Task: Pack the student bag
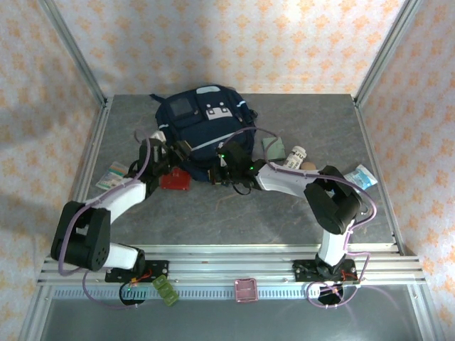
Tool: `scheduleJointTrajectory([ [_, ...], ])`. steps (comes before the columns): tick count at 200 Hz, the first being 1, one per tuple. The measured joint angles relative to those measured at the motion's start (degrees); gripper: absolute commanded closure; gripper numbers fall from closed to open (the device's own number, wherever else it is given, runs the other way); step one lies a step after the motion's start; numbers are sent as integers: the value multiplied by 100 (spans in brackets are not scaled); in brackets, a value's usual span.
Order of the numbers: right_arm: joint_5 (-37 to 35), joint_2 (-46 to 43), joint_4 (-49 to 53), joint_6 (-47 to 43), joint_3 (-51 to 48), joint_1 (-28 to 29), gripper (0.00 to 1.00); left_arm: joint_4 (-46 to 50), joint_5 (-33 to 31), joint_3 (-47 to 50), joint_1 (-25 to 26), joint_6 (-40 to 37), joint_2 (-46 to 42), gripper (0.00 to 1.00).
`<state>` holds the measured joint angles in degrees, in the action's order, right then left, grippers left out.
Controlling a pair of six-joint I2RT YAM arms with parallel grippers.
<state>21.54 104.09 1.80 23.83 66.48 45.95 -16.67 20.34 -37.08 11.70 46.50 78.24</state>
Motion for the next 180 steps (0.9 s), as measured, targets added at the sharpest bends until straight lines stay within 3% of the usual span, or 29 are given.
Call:
scheduleJointTrajectory([
  [34, 57, 7, -96, 42, 0, -2, 100, -35, -129, 245, 601, 219, 114, 34],
  [119, 83, 7, -146, 59, -15, -2, 100, -57, -876, 98, 1115, 822, 739, 34],
  [131, 83, 7, -142, 59, -17, -2, 100, -68, -905, -48, 1119, 909, 984, 45],
  [160, 44, 7, -144, 55, -81, -7, 100, -63, -874, -310, 1108, 968, 1569, 100],
  [180, -59, 4, -149, 31, -131, -26, 100, -68, -769, -400, 1102, 962, 1690, 100],
])
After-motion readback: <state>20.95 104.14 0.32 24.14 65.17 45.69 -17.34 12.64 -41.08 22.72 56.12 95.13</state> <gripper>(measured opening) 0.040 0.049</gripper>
